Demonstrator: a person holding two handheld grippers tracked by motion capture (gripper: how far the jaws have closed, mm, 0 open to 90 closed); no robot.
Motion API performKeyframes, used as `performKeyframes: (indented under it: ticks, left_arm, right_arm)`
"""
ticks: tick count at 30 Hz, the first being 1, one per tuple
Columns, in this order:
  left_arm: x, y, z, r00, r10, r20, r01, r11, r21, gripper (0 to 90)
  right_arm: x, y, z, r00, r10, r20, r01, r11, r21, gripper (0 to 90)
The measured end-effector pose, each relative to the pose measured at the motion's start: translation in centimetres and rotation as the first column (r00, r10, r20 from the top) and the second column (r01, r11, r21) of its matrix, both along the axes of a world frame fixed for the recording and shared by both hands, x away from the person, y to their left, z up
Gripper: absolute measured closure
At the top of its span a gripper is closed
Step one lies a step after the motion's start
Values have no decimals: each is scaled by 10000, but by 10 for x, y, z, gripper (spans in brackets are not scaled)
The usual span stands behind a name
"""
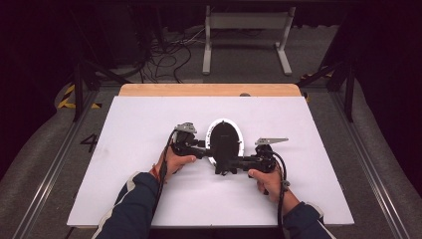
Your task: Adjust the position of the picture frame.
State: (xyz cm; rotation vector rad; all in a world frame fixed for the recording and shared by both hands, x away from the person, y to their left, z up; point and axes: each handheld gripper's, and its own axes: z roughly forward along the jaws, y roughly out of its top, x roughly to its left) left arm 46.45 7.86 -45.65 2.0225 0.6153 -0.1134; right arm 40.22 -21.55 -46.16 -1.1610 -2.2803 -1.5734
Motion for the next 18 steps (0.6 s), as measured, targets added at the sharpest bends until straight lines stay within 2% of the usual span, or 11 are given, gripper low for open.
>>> performKeyframes:
  ticks: [2, 5, 8, 14, 18]
  left_arm:
    - [-3, 2, 5, 9998, 38, 184, -36, 9999, -131, 532]
    - [-10, -2, 9, 9983, -438, 377, 443, 9989, -133, 560]
    - [-16, -6, 16, 9949, -526, 863, 535, 9985, -83, 581]
    - [-20, -6, 21, 9889, -727, 1297, 697, 9972, 275, 596]
    - [-24, -6, 25, 9834, -680, 1683, 602, 9969, 513, 595]
  right_arm:
    - [-1, 1, 2, 10000, -11, 90, 12, 10000, -82, 656]
    - [-2, 2, 2, 9999, -44, 116, 44, 10000, -56, 657]
    - [-2, 3, 3, 9999, -70, 124, 71, 10000, -35, 657]
    - [-3, 4, 4, 9998, -33, 195, 36, 9999, -161, 659]
    - [-5, 5, 8, 9995, 109, 291, -103, 9997, -216, 657]
